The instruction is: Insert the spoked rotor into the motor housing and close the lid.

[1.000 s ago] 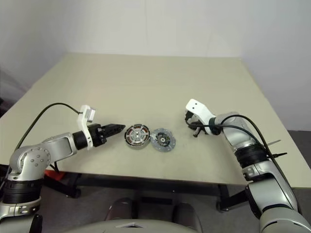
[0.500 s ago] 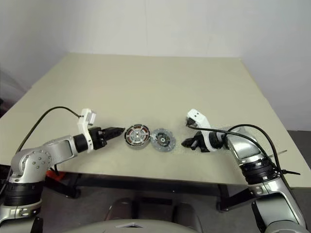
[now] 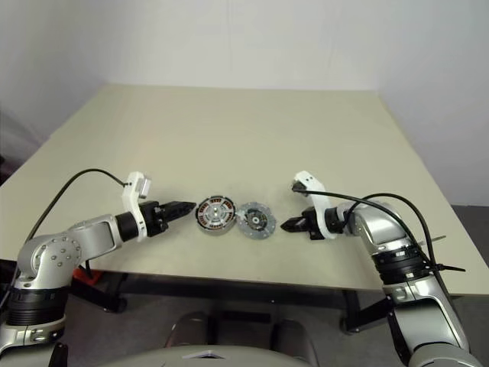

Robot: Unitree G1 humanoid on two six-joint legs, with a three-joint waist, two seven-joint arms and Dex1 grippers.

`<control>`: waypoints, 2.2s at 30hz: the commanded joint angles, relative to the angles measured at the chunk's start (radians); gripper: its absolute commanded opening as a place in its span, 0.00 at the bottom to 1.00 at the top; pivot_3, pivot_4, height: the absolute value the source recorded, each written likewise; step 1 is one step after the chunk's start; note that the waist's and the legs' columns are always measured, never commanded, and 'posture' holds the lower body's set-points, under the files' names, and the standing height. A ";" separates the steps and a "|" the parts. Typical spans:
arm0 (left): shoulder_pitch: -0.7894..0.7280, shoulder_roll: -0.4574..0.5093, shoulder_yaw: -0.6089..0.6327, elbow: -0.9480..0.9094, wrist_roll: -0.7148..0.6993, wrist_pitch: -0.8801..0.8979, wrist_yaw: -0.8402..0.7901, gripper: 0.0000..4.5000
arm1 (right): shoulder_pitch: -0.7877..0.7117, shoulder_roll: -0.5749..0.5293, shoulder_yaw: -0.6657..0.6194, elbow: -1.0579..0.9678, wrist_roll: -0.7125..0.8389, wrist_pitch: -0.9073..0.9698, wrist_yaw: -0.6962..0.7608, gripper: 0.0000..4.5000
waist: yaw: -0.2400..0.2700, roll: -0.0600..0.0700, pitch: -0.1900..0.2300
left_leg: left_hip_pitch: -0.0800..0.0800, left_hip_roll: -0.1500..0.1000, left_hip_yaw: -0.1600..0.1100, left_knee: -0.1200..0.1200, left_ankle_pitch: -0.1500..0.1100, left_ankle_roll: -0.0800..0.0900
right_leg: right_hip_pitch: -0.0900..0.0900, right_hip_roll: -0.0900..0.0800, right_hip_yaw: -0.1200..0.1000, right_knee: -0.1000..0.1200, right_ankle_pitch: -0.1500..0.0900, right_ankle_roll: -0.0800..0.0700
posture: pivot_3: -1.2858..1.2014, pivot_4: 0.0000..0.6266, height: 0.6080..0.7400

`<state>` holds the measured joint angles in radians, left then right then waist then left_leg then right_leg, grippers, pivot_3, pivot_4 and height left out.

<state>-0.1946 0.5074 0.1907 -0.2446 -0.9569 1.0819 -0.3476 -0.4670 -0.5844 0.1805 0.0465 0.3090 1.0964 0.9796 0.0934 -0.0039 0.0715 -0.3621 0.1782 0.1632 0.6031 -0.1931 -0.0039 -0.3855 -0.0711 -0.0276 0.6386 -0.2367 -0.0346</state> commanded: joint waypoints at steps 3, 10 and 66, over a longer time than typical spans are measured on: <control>-0.022 0.011 0.021 -0.015 0.007 0.003 0.000 0.45 | -0.037 0.059 0.021 0.022 0.016 -0.018 -0.032 0.01 | -0.002 0.000 0.000 | 0.002 0.001 0.000 0.000 0.000 -0.001 | 0.000 0.000 0.000 0.000 0.000 0.001 | 0.52 0.00 1.00; -0.024 0.019 0.025 -0.015 0.013 0.002 0.002 0.45 | -0.083 0.109 -0.009 0.065 0.033 -0.012 -0.056 0.01 | -0.022 0.000 0.000 | 0.003 0.002 0.000 -0.001 0.002 -0.003 | 0.000 0.001 0.000 0.000 0.000 0.001 | 0.52 0.00 1.00; -0.017 0.019 0.052 -0.019 0.060 0.018 -0.013 0.45 | -0.029 0.077 -0.012 0.080 0.217 0.032 -0.060 0.01 | -0.001 0.000 0.000 | 0.003 0.001 0.000 -0.003 0.002 -0.004 | 0.001 0.000 0.000 -0.002 -0.001 0.001 | 0.52 0.00 1.00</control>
<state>-0.2028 0.5167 0.2150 -0.2397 -0.8965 1.1022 -0.3612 -0.4679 -0.5207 0.1743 0.1180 0.5295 1.1565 0.9244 0.0928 -0.0041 0.0714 -0.3587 0.1788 0.1630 0.6000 -0.1906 -0.0081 -0.3844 -0.0708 -0.0277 0.6367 -0.2374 -0.0333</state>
